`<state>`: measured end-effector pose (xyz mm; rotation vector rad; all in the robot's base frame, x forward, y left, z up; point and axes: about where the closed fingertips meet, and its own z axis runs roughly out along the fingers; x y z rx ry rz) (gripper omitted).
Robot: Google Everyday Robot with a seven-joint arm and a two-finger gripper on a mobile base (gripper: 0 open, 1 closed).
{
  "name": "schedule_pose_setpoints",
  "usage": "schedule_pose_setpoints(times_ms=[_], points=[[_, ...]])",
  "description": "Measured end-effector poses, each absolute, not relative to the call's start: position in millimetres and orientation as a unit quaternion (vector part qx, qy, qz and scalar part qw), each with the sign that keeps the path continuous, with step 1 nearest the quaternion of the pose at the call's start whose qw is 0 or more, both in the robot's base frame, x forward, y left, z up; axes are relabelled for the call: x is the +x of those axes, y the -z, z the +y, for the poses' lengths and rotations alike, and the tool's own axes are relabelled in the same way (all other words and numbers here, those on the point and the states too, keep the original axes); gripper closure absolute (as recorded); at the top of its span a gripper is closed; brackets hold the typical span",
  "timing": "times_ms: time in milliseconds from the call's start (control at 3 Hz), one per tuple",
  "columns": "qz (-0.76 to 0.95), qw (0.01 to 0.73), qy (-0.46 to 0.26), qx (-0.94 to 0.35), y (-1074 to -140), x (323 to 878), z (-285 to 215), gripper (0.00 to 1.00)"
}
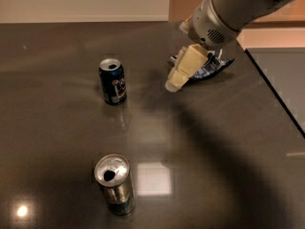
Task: Knock pepsi can over
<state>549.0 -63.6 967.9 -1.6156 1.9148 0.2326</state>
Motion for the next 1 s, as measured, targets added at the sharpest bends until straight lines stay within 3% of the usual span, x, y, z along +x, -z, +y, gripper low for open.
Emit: schedule_pose_setpoints(times_ms=[1000], points=[[0.690,0.311,-0.169,-0.632,-935.3,591.1,44.3,0.00]])
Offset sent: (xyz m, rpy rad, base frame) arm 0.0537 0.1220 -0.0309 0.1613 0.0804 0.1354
